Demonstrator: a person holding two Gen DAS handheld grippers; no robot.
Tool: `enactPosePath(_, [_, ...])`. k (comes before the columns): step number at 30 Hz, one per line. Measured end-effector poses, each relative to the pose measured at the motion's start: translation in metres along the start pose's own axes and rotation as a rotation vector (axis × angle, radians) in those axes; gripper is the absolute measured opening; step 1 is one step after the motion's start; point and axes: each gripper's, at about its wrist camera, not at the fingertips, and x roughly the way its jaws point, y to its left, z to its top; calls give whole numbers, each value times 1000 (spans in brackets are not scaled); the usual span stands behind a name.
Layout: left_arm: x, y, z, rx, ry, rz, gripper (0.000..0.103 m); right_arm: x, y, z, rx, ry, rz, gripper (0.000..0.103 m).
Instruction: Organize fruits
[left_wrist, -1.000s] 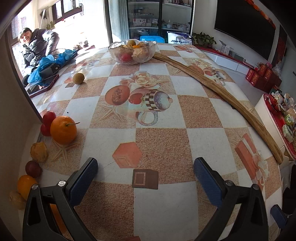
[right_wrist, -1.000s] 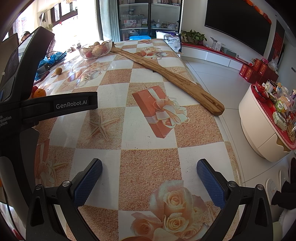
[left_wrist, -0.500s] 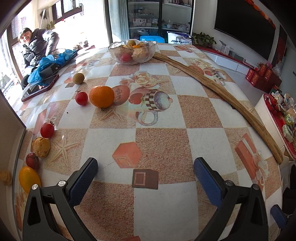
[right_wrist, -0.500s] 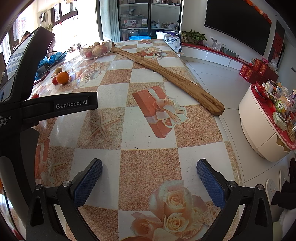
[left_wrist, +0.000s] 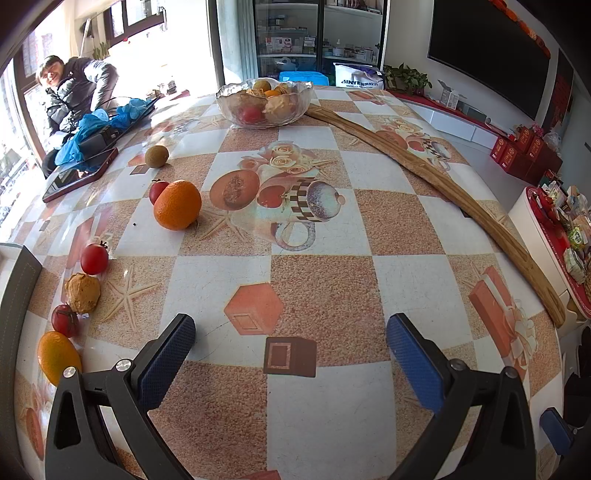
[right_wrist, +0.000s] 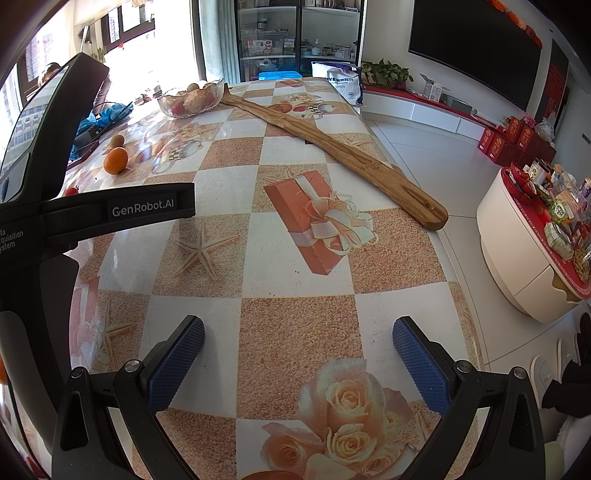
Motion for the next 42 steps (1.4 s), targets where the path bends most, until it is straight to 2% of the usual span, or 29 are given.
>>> enactPosePath(42, [0,0,0,0,0,0,103,0,0,0,0,-1,2,103])
